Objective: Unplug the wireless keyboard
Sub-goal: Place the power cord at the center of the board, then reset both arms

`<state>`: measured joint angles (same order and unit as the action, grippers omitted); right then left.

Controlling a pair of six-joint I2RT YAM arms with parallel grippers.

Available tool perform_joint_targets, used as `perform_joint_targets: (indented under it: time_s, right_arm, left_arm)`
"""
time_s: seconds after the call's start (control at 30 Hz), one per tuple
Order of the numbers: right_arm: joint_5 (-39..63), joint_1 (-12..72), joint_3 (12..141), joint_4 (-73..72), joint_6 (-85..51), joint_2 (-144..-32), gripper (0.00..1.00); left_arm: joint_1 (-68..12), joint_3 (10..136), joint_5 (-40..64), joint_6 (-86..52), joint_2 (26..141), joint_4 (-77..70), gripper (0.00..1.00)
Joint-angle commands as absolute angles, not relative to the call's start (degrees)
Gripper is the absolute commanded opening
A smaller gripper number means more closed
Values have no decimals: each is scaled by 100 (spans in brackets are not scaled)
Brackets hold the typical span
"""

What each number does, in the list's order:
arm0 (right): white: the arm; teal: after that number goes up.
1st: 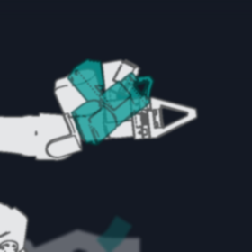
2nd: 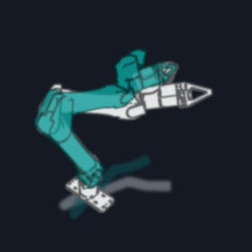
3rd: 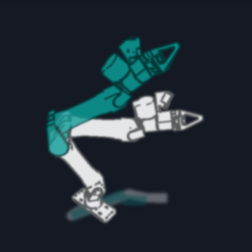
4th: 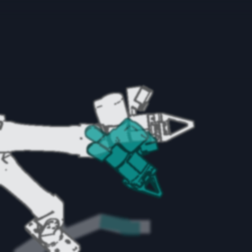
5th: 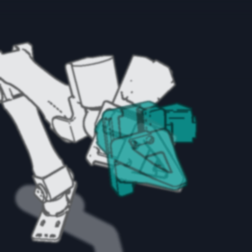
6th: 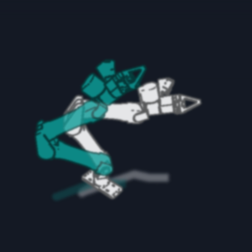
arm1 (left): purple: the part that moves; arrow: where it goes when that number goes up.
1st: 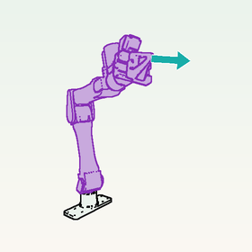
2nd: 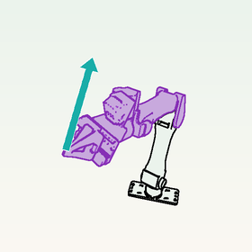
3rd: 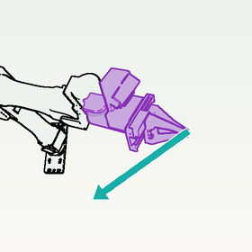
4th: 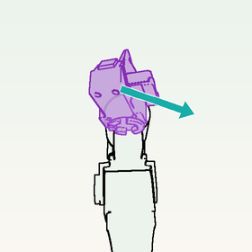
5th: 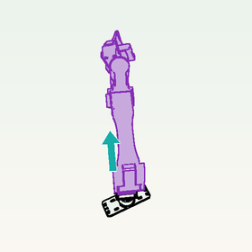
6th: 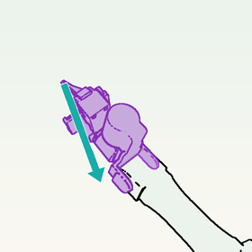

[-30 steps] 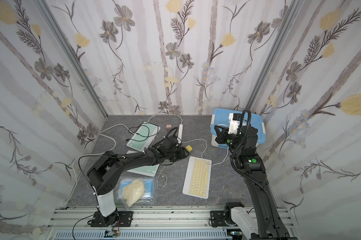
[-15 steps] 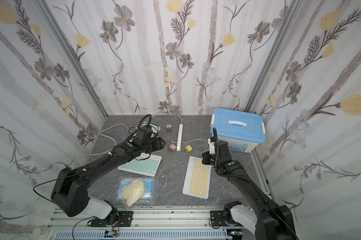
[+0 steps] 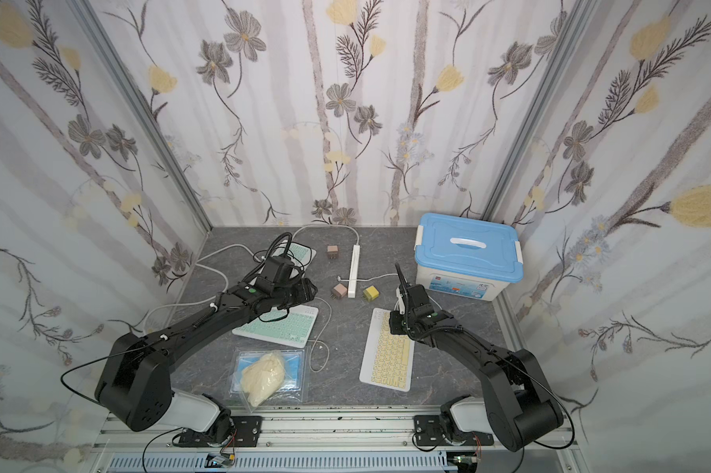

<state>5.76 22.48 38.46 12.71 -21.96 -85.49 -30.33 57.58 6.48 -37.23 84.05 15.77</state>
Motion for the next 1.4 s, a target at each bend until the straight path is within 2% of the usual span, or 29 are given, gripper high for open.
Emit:
perform_joint_targets:
  time_s: [0.0, 0.13, 0.27, 0.43, 0.63, 0.77, 0.83, 0.93, 1.0, 1.1, 1.37]
  right_arm:
    - [506, 2276, 4047, 1051, -2169, -8509, 49]
    - [417, 2276, 4415, 1168, -2163, -8481, 54]
    - [412, 2282, 4668, 1178, -2098, -8403, 54]
    - [138, 2276, 4567, 863, -1716, -7519, 54]
    - [-1090, 2036, 3894, 256, -1334, -5962, 75]
    - [-1854, 1443, 3430, 116, -1856, -5348, 81]
    - [-1700, 1132, 3094, -148, -1881, -5207, 83]
    - [-2037, 970, 2545, -792, -1812, -5283, 84]
    - [-2289, 870, 1897, -1901, -1559, -5355, 85]
    - [-2693, 582, 1434, -2710, -1457, -5454, 87]
    - [-1767, -240, 173, -5036, -1184, -5392, 87]
  left_arm:
    - [-3023, 5721, 686, -3661, 8431, 1467, 62]
    - [-2998, 5669, 689, -3667, 8434, 1428, 62]
    - [-2952, 5629, 666, -3608, 8337, 1454, 62]
    - [-2829, 5558, 529, -3394, 7980, 1569, 63]
    - [-2385, 5399, 365, -3105, 7317, 1727, 65]
    - [-2031, 5286, 317, -3123, 7014, 1869, 66]
    - [-1870, 5170, 238, -3198, 6899, 1961, 67]
    - [-1603, 4839, 195, -3284, 6690, 1922, 68]
    - [-1489, 4655, 152, -3304, 6561, 1909, 68]
    - [-1428, 4505, 184, -3325, 6398, 1921, 69]
    - [-1230, 4237, 227, -3219, 6185, 1901, 70]
